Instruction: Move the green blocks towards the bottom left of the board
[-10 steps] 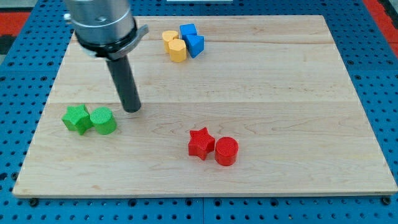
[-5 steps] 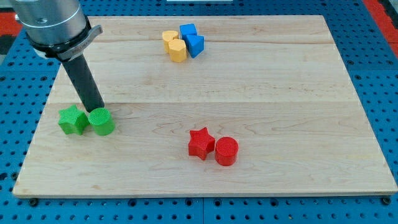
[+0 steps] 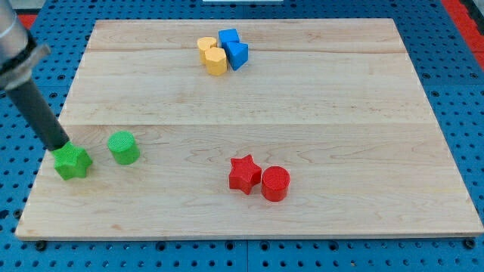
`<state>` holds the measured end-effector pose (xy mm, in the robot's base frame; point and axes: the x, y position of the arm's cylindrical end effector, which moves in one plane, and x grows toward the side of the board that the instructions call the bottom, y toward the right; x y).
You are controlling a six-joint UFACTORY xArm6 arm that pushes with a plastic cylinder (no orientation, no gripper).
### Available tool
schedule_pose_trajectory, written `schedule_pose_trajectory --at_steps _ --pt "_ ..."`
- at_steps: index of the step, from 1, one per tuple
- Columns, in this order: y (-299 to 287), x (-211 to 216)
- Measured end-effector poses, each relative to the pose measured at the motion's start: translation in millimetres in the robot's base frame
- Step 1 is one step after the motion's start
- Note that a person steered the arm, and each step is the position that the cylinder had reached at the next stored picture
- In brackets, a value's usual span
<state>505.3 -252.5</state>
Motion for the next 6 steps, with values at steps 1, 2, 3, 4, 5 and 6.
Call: schedule_pose_trajectory --at_steps 1,2,3,4,5,6 --pt "44 6" --pt "-4 -9" --pt "-8 -45" --pt "7 -48" --pt "65 -48" --pt "57 -29"
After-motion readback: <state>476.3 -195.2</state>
